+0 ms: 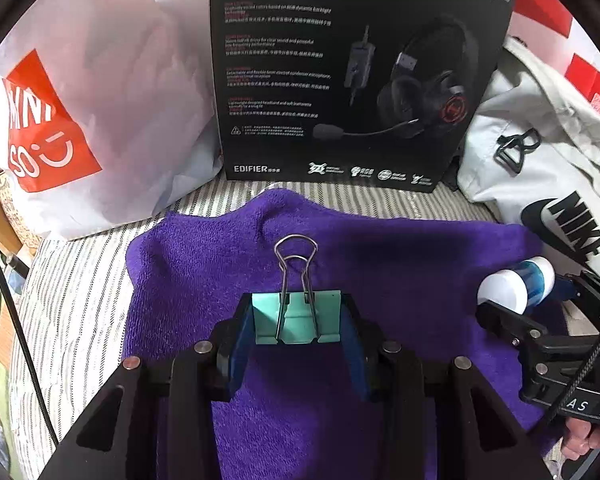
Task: Organize rigid objects
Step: 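Carry the clip with the left tool while the right tool carries the cylinder onto the purple towel, then open the left tool to drop the clip while the right tool releases the cylinder on the towel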
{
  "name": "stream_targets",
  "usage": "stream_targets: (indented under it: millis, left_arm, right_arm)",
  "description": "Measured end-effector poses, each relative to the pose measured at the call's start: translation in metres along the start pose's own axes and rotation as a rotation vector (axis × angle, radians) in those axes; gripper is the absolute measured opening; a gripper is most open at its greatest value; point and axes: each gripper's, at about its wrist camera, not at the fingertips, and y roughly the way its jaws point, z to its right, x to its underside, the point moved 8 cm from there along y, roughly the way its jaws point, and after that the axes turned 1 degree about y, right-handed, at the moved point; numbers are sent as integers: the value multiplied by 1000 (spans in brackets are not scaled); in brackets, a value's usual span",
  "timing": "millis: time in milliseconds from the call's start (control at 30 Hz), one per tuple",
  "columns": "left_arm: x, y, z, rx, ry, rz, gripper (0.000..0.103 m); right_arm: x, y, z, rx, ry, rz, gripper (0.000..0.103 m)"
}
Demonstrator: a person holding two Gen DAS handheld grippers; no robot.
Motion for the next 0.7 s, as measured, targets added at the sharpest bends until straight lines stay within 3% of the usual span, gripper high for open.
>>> stream_targets:
  millis: [700]
  left_arm:
    - [6,26,5,-40,25,-156,41]
  right_arm:
    - [6,27,-2,12,-11,-109,79]
